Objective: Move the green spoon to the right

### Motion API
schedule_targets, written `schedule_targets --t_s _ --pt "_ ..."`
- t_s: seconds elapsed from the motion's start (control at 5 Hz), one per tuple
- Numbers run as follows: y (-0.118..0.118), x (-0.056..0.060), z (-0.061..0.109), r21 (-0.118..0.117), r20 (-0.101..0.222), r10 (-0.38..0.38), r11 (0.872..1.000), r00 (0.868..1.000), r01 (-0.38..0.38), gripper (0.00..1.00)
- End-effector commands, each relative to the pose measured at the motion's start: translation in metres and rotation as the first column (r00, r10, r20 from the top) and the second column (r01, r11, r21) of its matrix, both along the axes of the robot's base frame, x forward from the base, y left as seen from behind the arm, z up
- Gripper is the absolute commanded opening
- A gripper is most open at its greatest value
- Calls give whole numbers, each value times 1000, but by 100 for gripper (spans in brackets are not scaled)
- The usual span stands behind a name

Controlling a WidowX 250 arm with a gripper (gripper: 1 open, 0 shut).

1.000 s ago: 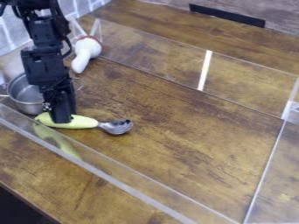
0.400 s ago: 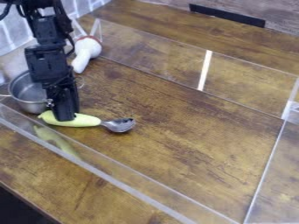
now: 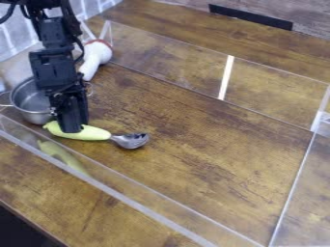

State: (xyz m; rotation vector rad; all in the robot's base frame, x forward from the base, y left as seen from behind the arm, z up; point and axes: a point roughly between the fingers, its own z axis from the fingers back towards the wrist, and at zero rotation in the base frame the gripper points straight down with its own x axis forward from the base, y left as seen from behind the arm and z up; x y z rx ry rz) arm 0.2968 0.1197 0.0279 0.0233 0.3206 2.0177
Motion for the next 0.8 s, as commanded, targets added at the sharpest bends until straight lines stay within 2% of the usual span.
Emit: schedule_targets --t_s 0.0,0.2,0.6 --pt "2 8 7 -2 32 -171 985 985 172 0" --pt "8 9 8 -17 29 -311 950 950 312 0" --pt "12 0 9 -47 25 -448 893 894 448 0"
